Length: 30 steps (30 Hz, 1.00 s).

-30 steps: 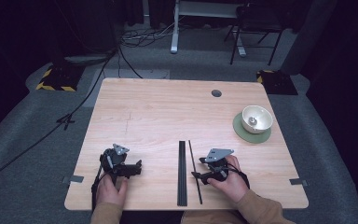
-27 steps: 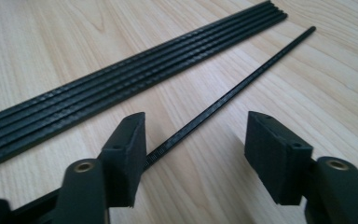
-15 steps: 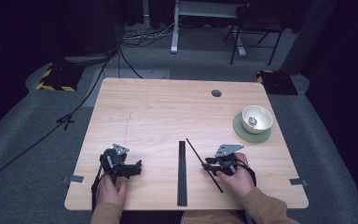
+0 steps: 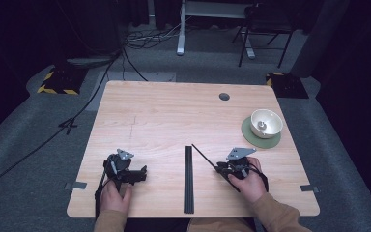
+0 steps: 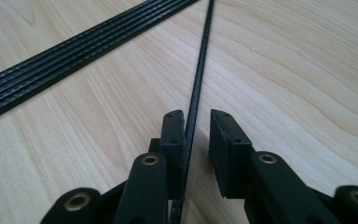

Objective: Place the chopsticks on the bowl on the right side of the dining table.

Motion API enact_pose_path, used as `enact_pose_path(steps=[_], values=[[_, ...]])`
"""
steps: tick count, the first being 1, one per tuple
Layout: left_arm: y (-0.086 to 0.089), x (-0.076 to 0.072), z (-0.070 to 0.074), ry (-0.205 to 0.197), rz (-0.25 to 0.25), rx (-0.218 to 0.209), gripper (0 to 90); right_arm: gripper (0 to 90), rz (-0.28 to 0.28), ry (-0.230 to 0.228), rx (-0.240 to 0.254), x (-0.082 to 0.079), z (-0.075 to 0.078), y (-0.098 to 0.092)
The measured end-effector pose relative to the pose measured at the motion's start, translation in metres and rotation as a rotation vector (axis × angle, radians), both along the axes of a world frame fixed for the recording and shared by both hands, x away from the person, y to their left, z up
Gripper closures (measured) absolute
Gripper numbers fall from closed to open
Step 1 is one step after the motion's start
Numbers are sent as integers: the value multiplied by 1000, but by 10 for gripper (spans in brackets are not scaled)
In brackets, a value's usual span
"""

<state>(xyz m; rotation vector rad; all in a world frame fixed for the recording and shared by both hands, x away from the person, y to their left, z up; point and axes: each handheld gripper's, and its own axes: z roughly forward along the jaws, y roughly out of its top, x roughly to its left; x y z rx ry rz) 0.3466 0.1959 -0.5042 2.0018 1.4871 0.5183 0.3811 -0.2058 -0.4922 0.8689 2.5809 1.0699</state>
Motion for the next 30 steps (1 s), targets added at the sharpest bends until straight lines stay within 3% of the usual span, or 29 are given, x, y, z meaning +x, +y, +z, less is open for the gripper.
enact_pose_path(steps=[14, 21, 30], values=[[0, 0, 0, 1, -1, -2, 2, 859, -46, 5, 11, 5, 0, -8], [0, 0, 0, 2, 0, -3, 2, 863, -51, 9, 17, 7, 1, -12], [0, 0, 0, 0, 0, -2, 1, 863, -44, -16, 25, 7, 22, -19]])
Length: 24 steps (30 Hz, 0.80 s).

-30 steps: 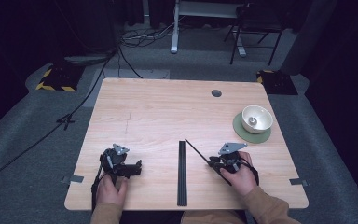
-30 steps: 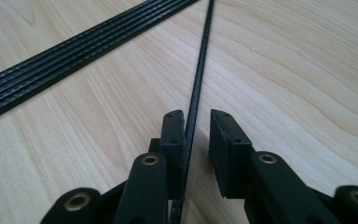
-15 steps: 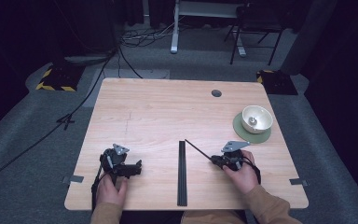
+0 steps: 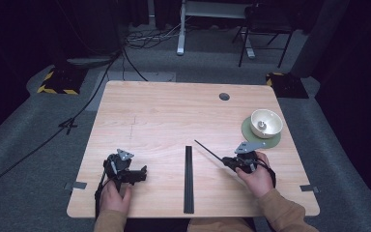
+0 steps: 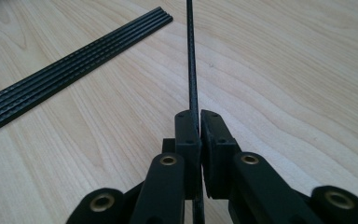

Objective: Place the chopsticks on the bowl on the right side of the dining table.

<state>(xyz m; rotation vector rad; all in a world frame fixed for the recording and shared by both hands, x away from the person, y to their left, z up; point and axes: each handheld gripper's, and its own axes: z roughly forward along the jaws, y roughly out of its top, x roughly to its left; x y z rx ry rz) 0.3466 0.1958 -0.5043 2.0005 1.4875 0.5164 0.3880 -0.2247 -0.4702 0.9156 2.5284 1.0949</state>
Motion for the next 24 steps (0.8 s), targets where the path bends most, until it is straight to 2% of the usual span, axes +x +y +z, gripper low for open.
enact_pose_path(steps=[3, 6, 7, 8, 11, 12, 17, 18, 20, 24], values=[[0, 0, 0, 0, -1, 1, 1, 863, 11, -4, -2, 0, 8, -3], [0, 0, 0, 0, 0, 1, 2, 863, 26, -4, 26, -1, 21, -7], [0, 0, 0, -1, 0, 0, 2, 863, 26, -4, 26, -1, 21, -7], [0, 0, 0, 0, 0, 1, 2, 863, 34, -16, 28, 0, 29, -10], [0, 0, 0, 0, 0, 0, 1, 863, 35, -25, 41, 0, 37, -13], [0, 0, 0, 0, 0, 0, 2, 863, 36, -30, 51, 1, 44, -16], [0, 0, 0, 1, -1, -2, 2, 863, 33, -47, 51, 4, 60, -23], [1, 2, 0, -1, 0, -1, 3, 863, 34, -55, 50, 6, 67, -27], [1, 2, 0, -1, 0, 1, 2, 863, 28, -53, 59, 6, 72, -29], [1, 2, 0, 0, 1, 1, 2, 863, 29, -78, 55, 7, 92, -38]])
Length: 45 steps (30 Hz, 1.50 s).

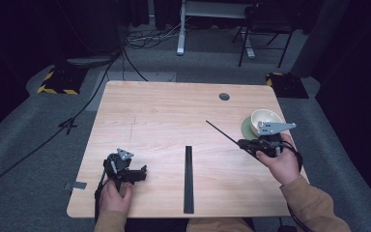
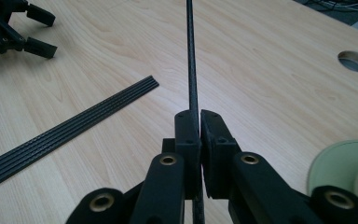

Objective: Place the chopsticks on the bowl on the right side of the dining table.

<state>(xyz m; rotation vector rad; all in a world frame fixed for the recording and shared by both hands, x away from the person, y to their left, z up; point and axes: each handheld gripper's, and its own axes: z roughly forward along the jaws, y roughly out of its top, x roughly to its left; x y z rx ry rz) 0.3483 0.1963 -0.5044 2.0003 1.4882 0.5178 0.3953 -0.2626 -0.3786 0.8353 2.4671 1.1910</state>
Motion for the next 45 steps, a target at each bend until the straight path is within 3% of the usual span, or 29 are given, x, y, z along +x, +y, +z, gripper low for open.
enact_pose_path(steps=[18, 33, 38, 45], values=[[0, 0, 0, 0, 0, 0, 2, 863, -75, -33, -2, 39, 44, -38], [0, 0, 0, 0, 1, 2, 2, 863, -128, -31, -19, 73, 40, -68], [0, 0, 0, 1, 1, 2, 2, 863, -141, -20, -31, 91, 32, -84], [0, 0, 0, 1, 1, 2, 2, 862, -155, -19, -55, 103, 22, -94]])
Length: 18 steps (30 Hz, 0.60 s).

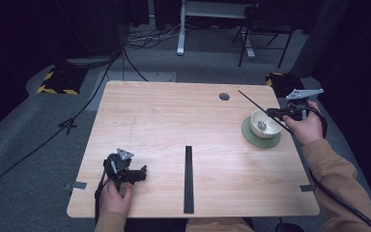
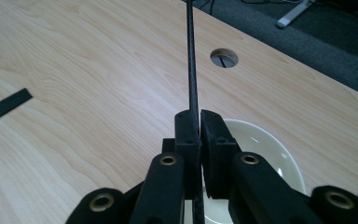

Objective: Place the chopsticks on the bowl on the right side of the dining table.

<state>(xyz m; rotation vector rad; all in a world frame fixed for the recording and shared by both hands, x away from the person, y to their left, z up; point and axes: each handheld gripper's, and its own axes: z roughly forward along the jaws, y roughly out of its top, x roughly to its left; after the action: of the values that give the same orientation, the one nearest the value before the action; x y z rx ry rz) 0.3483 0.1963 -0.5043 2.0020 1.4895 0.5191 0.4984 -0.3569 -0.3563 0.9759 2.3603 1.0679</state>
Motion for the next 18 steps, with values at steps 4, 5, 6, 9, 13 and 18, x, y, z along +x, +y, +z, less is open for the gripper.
enact_pose_path(steps=[4, 5, 6, 9, 13, 18], values=[[0, 0, 0, -1, -1, -2, 2, 863, -10, 10, -13, 5, -7, -5], [0, 0, 0, 0, 1, 1, 2, 863, -15, 2, -46, 7, -11, -7], [0, 0, 0, 0, 0, 0, 2, 863, -15, 2, -46, 7, -11, -7], [0, 0, 0, 0, 0, 0, 2, 863, -18, 14, -52, 10, -19, -10], [0, 0, 0, -1, -1, -2, 2, 863, -3, 24, -51, 12, -26, -15], [0, 0, 0, 0, 0, 0, 2, 863, -7, 48, -45, 12, -38, -19]])
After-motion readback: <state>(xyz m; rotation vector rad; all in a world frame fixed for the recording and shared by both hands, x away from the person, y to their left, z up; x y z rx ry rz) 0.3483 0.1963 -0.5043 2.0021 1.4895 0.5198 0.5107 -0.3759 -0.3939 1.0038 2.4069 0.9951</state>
